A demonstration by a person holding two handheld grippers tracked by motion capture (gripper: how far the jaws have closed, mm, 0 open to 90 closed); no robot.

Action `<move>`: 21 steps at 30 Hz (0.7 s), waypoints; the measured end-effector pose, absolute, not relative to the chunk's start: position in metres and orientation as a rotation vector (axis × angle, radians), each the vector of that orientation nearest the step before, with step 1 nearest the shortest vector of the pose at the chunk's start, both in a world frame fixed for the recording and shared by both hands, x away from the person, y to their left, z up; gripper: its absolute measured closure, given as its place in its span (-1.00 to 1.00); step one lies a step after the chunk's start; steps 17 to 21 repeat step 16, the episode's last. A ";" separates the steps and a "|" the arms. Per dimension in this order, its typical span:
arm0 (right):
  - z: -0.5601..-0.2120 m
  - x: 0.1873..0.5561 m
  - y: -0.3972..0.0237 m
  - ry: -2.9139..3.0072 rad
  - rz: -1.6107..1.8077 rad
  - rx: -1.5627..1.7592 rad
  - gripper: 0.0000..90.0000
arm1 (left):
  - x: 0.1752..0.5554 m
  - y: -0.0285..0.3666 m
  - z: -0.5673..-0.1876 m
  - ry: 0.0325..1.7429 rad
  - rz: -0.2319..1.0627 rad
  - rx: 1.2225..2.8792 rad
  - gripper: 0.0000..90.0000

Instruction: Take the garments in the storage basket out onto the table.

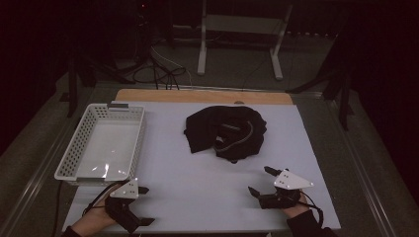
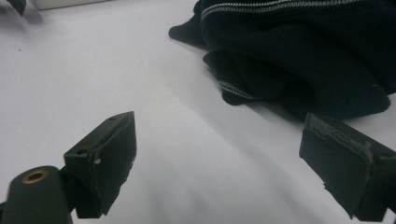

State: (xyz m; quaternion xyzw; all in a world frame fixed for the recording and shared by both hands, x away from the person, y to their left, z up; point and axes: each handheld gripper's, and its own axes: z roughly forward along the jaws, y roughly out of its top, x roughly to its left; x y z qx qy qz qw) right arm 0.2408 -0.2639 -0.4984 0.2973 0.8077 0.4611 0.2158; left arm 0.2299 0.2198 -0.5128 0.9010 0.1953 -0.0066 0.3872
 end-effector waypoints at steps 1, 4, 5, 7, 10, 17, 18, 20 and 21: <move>-0.499 0.241 -0.264 2.240 1.277 0.827 -0.76 | 0.230 0.220 -0.513 0.498 -0.016 2.293 -1.00; -0.499 0.241 -0.265 2.241 1.273 0.833 -0.76 | 0.230 0.220 -0.513 0.494 -0.015 2.294 -1.00; -0.500 0.242 -0.266 2.240 1.271 0.838 -0.76 | 0.229 0.220 -0.513 0.495 -0.011 2.295 -1.00; -0.500 0.242 -0.266 2.240 1.270 0.840 -0.76 | 0.230 0.220 -0.512 0.496 -0.010 2.292 -1.00; -0.501 0.243 -0.265 2.246 1.262 0.843 -0.76 | 0.229 0.220 -0.512 0.497 -0.004 2.294 -1.00; -0.501 0.243 -0.266 2.248 1.254 0.852 -0.76 | 0.230 0.220 -0.511 0.496 -0.001 2.287 -1.00; -0.501 0.243 -0.266 2.248 1.254 0.852 -0.76 | 0.230 0.220 -0.511 0.496 -0.001 2.287 -1.00; -0.501 0.243 -0.266 2.248 1.254 0.852 -0.76 | 0.230 0.220 -0.511 0.496 -0.001 2.287 -1.00; -0.501 0.243 -0.266 2.248 1.254 0.852 -0.76 | 0.230 0.220 -0.511 0.496 -0.001 2.287 -1.00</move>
